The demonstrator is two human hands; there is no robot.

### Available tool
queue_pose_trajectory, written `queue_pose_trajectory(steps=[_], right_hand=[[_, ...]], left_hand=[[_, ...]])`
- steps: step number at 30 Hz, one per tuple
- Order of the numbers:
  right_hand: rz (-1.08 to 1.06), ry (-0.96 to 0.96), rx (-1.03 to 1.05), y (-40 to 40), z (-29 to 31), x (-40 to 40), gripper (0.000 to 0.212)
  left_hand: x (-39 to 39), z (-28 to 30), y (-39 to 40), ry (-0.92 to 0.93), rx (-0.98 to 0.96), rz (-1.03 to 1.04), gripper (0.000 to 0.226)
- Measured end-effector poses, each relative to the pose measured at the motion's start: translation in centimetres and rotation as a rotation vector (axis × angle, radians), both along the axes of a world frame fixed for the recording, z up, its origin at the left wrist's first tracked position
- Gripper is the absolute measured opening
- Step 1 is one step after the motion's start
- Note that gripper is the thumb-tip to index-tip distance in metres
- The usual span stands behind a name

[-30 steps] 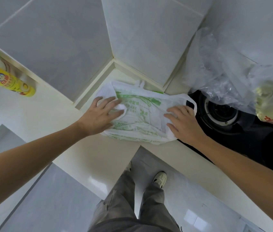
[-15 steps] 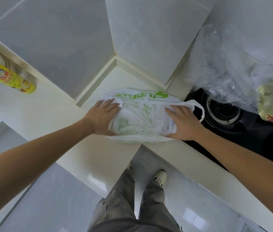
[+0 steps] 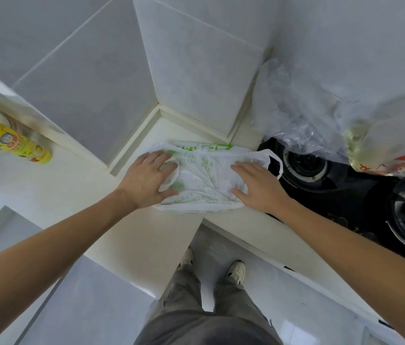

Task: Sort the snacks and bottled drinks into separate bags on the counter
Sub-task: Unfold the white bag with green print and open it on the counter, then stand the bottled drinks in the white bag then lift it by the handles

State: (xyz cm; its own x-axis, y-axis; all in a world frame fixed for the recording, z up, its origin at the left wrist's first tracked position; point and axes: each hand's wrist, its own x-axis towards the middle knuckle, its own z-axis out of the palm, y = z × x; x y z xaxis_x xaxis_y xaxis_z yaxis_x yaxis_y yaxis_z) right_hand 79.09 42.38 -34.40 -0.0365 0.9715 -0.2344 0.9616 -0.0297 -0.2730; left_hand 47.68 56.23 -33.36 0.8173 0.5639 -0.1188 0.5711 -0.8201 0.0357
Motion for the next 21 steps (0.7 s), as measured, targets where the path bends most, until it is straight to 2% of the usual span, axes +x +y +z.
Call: queue_pose_trajectory(steps=[5,10,15,21], right_hand=[[-0.181,-0.053,0.14,-3.8,3.8,-0.3,0.077],[-0.341,-0.155,0.278,-9.6,6.9,1.7,0.07],[-0.492,-0.222,0.257,-17.8,9.0,5.4,0.074],[-0.66,-0.239,0.274,-31.3,9.7,11.4,0.073]], left_hand=[[4.0,4.0,-2.0,-0.06,0.012,0.015,0.082],[10.4,6.7,-6.0,-0.124,0.037,-0.084,0.078],[18.2,8.6,-12.8,-0.183,0.041,-0.219,0.075],[27.9,9.5,-24.0,-0.183,0.048,-0.366,0.075]])
